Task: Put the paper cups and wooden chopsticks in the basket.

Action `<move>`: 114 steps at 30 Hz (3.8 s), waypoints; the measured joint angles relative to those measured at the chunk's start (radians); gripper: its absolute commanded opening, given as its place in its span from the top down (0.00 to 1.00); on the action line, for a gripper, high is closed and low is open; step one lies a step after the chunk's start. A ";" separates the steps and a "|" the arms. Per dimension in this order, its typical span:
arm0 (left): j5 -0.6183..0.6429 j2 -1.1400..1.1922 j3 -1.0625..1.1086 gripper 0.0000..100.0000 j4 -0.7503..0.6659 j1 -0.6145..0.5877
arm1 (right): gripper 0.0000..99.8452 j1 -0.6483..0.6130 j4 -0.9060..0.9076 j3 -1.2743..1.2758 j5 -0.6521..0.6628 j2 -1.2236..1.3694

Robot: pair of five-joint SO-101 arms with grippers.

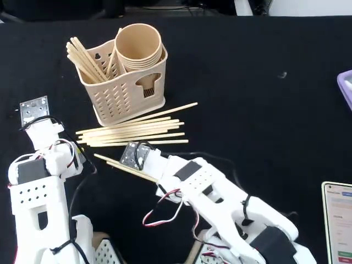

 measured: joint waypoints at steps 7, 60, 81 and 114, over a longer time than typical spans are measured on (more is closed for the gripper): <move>0.000 0.000 0.000 0.79 0.000 0.000 | 0.99 0.035 0.215 -0.061 0.000 -0.322; 0.000 -0.002 0.040 0.79 -0.089 -0.057 | 0.87 -0.015 -0.721 -0.872 -0.466 0.460; 0.000 -0.002 0.040 0.79 -0.089 -0.057 | 0.89 -0.012 0.437 -0.663 -0.347 -0.172; 0.000 -0.002 0.040 0.79 -0.089 -0.057 | 0.77 0.199 -0.006 -0.334 0.302 0.273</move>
